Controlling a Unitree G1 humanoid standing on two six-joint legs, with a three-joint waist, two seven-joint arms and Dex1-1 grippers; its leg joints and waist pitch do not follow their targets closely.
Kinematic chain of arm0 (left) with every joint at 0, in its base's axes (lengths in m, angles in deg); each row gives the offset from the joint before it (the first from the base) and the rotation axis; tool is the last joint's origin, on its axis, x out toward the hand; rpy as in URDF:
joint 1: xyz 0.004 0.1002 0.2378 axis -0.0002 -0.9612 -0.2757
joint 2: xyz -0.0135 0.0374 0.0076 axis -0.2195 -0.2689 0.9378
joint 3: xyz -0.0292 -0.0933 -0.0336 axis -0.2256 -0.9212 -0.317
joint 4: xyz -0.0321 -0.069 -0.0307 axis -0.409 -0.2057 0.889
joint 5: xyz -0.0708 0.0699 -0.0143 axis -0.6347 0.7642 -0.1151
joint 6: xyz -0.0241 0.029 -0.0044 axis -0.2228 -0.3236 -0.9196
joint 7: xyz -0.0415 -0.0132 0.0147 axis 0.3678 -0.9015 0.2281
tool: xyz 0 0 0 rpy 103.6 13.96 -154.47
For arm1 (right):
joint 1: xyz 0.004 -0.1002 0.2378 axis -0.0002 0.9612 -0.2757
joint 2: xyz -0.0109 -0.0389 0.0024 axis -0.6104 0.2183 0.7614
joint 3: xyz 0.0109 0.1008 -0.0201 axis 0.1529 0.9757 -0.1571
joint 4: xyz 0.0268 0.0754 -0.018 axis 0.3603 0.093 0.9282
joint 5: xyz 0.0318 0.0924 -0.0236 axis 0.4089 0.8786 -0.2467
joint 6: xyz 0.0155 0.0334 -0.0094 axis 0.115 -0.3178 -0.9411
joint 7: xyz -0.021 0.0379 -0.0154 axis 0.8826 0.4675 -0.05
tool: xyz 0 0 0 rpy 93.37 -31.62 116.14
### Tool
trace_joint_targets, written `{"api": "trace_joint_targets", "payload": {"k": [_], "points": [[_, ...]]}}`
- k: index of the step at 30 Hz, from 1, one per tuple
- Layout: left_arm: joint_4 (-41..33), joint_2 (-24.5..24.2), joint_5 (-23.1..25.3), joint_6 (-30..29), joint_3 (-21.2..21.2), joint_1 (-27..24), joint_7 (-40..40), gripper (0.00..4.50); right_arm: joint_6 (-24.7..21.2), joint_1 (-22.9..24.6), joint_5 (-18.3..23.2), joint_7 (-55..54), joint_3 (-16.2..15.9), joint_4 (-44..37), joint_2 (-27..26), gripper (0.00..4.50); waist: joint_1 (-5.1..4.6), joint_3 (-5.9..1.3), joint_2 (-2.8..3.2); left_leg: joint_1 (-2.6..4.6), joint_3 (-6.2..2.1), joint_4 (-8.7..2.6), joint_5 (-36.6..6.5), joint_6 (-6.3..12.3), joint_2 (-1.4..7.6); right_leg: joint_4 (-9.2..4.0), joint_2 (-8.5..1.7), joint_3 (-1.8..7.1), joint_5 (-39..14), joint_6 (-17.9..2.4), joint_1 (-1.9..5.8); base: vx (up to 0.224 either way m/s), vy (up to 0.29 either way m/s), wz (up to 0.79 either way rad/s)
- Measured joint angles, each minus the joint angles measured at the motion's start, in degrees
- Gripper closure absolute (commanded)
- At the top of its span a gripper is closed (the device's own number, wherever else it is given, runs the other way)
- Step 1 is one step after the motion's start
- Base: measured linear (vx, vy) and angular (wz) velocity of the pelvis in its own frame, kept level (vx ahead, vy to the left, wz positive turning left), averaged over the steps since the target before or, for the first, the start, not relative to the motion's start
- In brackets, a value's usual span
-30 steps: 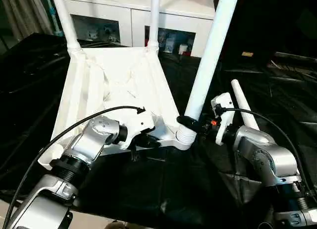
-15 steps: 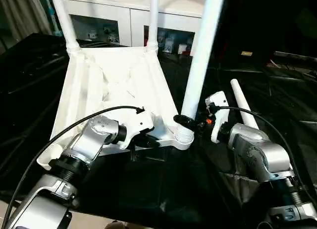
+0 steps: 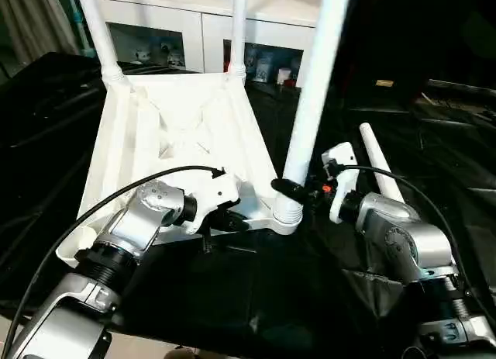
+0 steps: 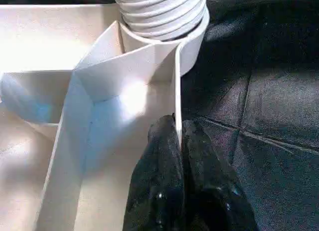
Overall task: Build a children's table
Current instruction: Insert table leg to table base
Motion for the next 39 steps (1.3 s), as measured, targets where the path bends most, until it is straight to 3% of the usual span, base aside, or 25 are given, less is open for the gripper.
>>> {"api": "trace_joint_targets", "payload": {"k": [9, 17, 20, 30, 39], "points": [[0.35, 0.65, -0.05, 0.19, -0.04, 0.03, 0.01, 4.50, 5.27, 6.43, 1.57, -2.85, 3.08, -3.50, -3.29, 2.64, 0.31, -0.05, 0.60, -0.03, 0.01, -0.09, 0.00, 0.00, -0.02, -0.22, 0.00, 0.00, 0.03, -0.05, 0.03, 0.000, 0.000, 0.00], [0.71, 1.02, -0.17, 0.56, -0.62, 0.02, -0.09, 4.50, 10.84, 10.60, 0.78, -5.77, 3.18, -6.25, -5.91, 2.64, 0.23, 0.31, 1.34, -0.04, 0.00, -0.39, 0.00, 0.00, -0.11, -0.44, 0.00, 0.03, -0.03, 0.06, 0.01, 0.000, 0.000, 0.00], [0.64, 1.16, -0.18, 0.66, -0.62, 0.02, 0.04, 4.50, 12.01, 11.78, 0.18, -6.28, 2.79, -7.43, -6.02, 2.64, 0.27, 0.36, 1.44, -0.05, 0.00, -0.79, 0.00, 0.00, -0.17, -0.79, -0.01, 0.03, -0.02, 0.07, 0.05, 0.000, 0.000, 0.00], [-0.50, 1.15, -0.11, 0.60, -0.61, -0.42, 0.28, 4.50, 14.33, 12.37, -6.48, -4.12, -3.16, -11.61, -0.67, 2.64, 0.13, 0.46, 1.35, -0.21, 0.00, -0.91, 0.00, 0.02, -0.20, -1.04, 0.00, 0.06, -0.05, 0.13, 0.10, 0.000, 0.000, 0.00], [-2.46, 0.44, -0.07, 0.18, -0.62, -1.22, 0.11, 4.50, 14.16, 10.82, -7.74, -1.77, -4.52, -11.05, 0.72, 2.64, -0.10, 0.49, 1.06, -0.43, 0.00, -0.96, 0.01, 0.03, -0.20, -1.06, -0.01, 0.04, -0.06, 0.15, -0.12, 0.000, 0.000, 0.00]]}}
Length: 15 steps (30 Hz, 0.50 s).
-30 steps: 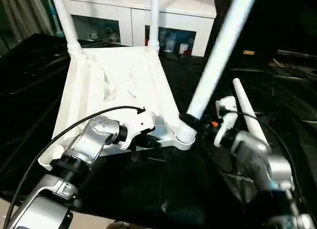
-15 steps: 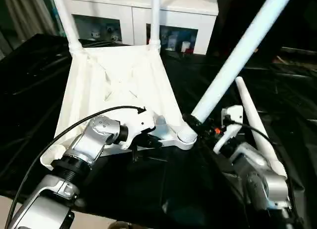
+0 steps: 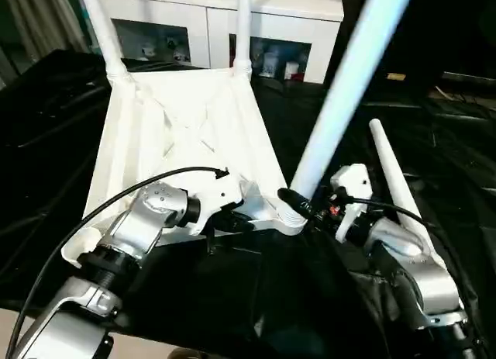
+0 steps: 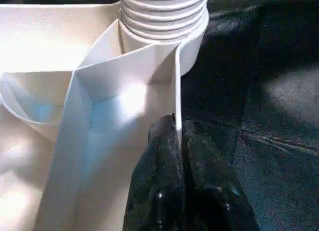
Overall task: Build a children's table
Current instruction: Insert table leg to table base
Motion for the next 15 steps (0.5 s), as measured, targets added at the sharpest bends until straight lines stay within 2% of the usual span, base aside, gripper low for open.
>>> {"api": "trace_joint_targets", "payload": {"k": [7, 15], "points": [[-0.21, -1.12, -0.12, 0.68, -0.06, -0.33, 0.99, 4.50, -0.71, -2.29, 0.88, 3.51, -0.09, 2.83, 0.48, 2.64, -0.14, -0.12, -0.29, 0.02, 0.00, -0.04, 0.00, 0.00, 0.00, 0.01, 0.00, -0.01, 0.00, 0.00, 0.00, 0.000, 0.000, 0.00], [-1.75, -4.62, -2.18, 1.49, -0.11, -1.59, 7.35, 4.50, -0.66, -2.64, 3.44, 12.12, -1.51, 3.90, 2.39, 2.64, -0.06, -0.47, -0.78, 0.00, 0.00, 0.08, 0.01, 0.01, 0.03, -0.01, 0.03, 0.00, 0.05, -0.20, 0.00, 0.000, 0.000, 0.00]]}}
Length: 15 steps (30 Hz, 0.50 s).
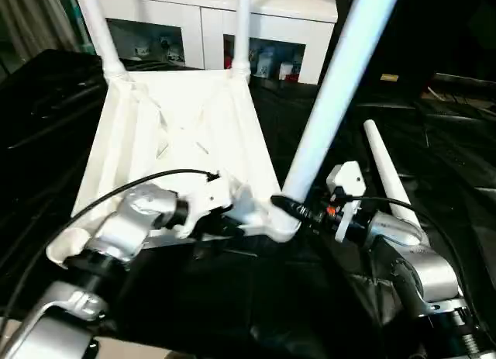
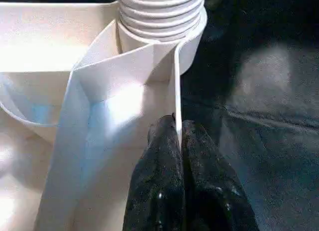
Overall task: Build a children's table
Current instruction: Insert table leg to table base
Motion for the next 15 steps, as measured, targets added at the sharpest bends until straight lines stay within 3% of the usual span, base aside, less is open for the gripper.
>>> {"api": "trace_joint_targets", "payload": {"k": [15], "points": [[0.27, -1.86, -0.14, 1.15, 0.73, -0.01, 4.54, 4.50, 3.61, 1.10, -0.88, 6.72, -3.15, -0.12, 2.66, 2.64, 0.37, -0.31, -0.50, 0.17, -0.01, 0.18, -0.03, 0.02, 0.01, -0.04, -0.02, -0.02, -0.08, -0.08, 0.35, 0.000, 0.000, 0.00]]}}
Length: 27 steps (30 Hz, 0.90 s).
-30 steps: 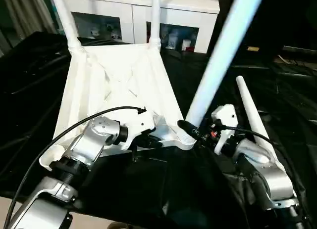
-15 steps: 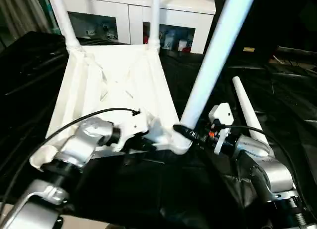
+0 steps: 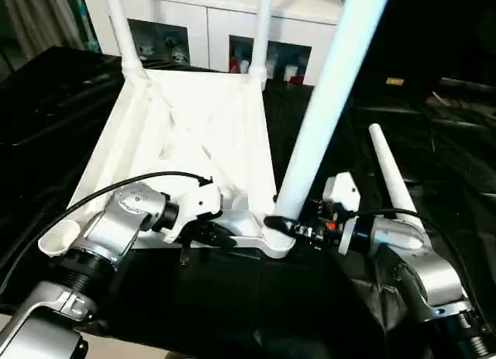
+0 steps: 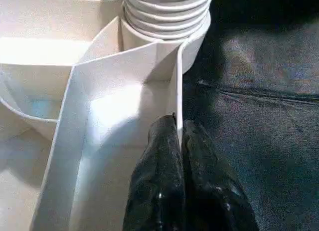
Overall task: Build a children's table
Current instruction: Insert table leg to table base
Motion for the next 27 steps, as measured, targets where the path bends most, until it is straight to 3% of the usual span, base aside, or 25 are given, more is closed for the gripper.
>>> {"api": "trace_joint_targets", "payload": {"k": [6, 9, 13, 20, 27], "points": [[0.92, 0.20, 0.07, 0.42, -0.09, 0.00, -0.34, 4.50, 1.22, -0.66, -0.01, -0.85, 0.25, 2.25, -1.73, 2.64, -0.17, -0.08, -0.12, 0.41, 0.00, -0.04, 0.00, -0.01, 0.00, 0.02, 0.00, 0.00, -0.01, -0.01, 0.29, 0.000, 0.000, 0.00], [2.52, 1.62, 0.95, -0.02, -0.51, 0.51, -4.23, 4.50, 1.29, -1.54, -0.13, -4.68, 1.89, 5.27, -4.20, 2.64, -0.25, -0.09, -0.14, 0.81, 0.00, -0.03, -0.01, -0.01, 0.00, 0.07, 0.00, 0.01, -0.07, 0.11, 0.58, 0.000, 0.000, 0.00], [3.90, 4.15, 2.19, -2.20, -0.66, 1.58, -8.87, 4.50, 1.42, -2.74, -0.71, -9.63, 3.56, 7.90, -5.29, 2.64, -0.44, -0.09, -0.16, 0.83, -0.02, -0.03, -0.01, -0.01, 0.00, 0.03, -0.01, 0.01, -0.12, 0.18, 0.51, -0.039, 0.001, -0.02], [4.37, 8.60, 3.45, -8.22, -1.36, 2.61, -17.77, 4.50, 3.46, -6.28, -3.55, -20.21, 4.88, 13.47, -8.55, 2.64, -1.01, -0.09, -0.16, 0.87, -0.21, -0.07, -0.01, -0.01, -0.02, -0.09, -0.02, -0.12, -0.12, 0.19, 0.39, 0.000, 0.000, 0.00], [6.37, 16.43, 5.14, -17.95, -3.53, 5.58, -31.71, 4.50, 4.70, -14.95, -5.71, -39.24, 8.97, 25.82, -16.55, 2.64, -2.29, -0.10, -0.29, 0.99, -0.43, -0.03, -0.01, -0.02, -0.03, -0.32, -0.04, -0.33, -0.12, 0.19, 0.24, 0.000, 0.000, 0.00]]}}
